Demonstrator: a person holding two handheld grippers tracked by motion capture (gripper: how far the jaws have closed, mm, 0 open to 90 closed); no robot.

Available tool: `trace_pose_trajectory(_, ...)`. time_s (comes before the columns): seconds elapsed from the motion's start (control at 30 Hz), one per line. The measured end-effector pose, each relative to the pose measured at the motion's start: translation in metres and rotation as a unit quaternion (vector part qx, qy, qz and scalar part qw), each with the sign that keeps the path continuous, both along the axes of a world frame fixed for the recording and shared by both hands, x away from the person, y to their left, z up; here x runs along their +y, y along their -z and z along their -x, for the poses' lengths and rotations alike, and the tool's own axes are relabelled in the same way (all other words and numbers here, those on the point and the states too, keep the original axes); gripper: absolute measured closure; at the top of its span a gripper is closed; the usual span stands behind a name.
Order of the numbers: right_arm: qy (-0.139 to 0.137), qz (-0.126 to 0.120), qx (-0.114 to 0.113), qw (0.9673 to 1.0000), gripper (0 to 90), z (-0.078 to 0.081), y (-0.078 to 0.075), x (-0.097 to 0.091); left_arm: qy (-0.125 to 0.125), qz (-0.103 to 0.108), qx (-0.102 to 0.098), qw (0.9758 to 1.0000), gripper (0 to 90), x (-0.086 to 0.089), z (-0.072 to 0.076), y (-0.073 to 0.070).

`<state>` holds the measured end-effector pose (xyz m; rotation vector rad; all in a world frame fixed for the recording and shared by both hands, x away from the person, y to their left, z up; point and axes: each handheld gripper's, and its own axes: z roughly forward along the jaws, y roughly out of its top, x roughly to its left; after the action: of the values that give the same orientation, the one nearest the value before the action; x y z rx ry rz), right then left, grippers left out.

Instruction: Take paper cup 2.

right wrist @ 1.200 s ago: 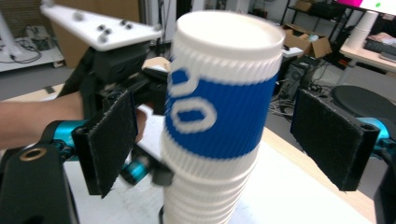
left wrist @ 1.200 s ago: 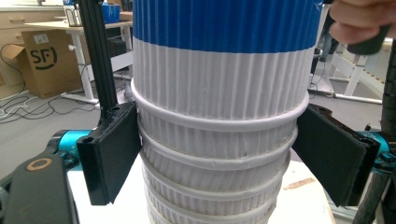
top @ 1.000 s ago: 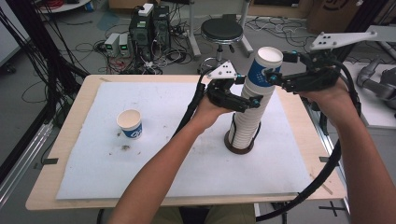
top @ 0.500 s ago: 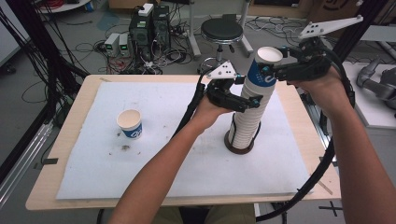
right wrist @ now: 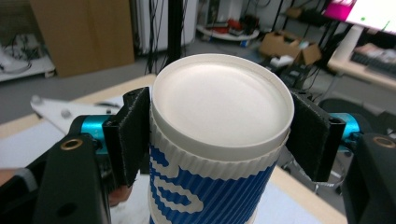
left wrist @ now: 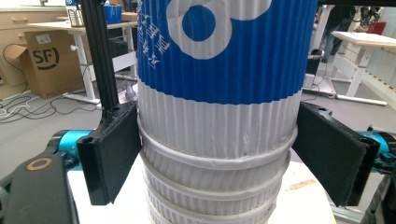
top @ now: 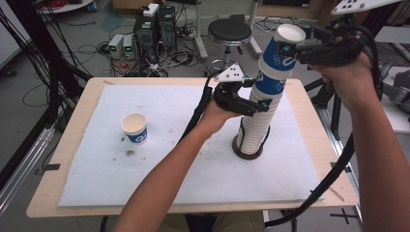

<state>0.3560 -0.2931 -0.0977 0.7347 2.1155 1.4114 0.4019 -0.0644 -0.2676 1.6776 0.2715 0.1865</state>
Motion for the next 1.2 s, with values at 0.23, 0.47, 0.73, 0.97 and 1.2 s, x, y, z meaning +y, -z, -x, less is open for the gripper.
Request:
trace_pose_trajectory(0.23, 0.015, -0.030, -0.038, 0.9987, 29.1, 0.016, -0.018, -0.016, 0.000, 0.001, 0.001, 1.0000, 16.6, 0.000, 0.000, 0.000)
trace_pose_trajectory(0.47, 0.017, -0.022, -0.061, 0.9977, 29.0, 0.041, -0.023, -0.030, 0.001, 0.000, 0.000, 1.0000, 16.5, 0.000, 0.000, 0.000)
trace_pose_trajectory(0.73, 0.011, -0.010, -0.070, 0.9974, 29.0, 0.073, -0.012, -0.041, 0.000, -0.001, 0.001, 1.0000, 16.5, 0.000, 0.000, -0.001)
trace_pose_trajectory(0.97, -0.002, -0.012, -0.048, 0.9988, 29.0, 0.092, 0.024, -0.047, -0.003, -0.001, 0.003, 1.0000, 16.3, 0.000, 0.001, -0.001)
trace_pose_trajectory(1.2, -0.013, -0.021, -0.019, 0.9995, 29.0, 0.099, 0.062, -0.049, -0.011, -0.004, -0.004, 0.9999, 15.5, 0.001, 0.001, -0.001)
